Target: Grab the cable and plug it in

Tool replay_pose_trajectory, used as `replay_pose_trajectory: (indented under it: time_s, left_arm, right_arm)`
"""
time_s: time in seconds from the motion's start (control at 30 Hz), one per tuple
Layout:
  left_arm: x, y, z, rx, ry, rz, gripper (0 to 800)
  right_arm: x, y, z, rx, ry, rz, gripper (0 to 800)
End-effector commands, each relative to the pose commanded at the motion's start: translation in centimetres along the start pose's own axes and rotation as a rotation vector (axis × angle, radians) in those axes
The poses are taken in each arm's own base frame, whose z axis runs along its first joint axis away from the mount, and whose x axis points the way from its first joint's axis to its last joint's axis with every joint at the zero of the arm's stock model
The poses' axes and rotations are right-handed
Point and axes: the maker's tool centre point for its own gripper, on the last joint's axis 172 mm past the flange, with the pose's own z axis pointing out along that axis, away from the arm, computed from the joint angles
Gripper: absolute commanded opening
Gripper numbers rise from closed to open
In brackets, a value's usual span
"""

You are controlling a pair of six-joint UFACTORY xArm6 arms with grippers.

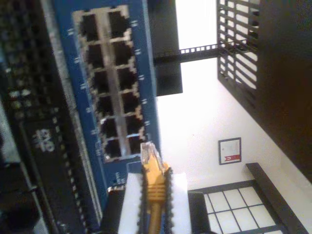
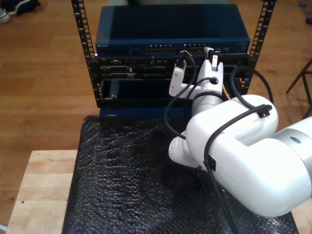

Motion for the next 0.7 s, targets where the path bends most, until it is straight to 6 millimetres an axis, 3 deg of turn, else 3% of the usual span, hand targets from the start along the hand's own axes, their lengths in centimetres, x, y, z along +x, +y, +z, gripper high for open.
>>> replay_pose_trajectory:
  time_s: [0.7]
  left_arm:
    - [0.0, 0.0, 0.0, 0.0, 0.0, 0.0, 800]
  right_arm:
    - [0.19, -0.58, 0.62, -0.006, -0.003, 0.003, 0]
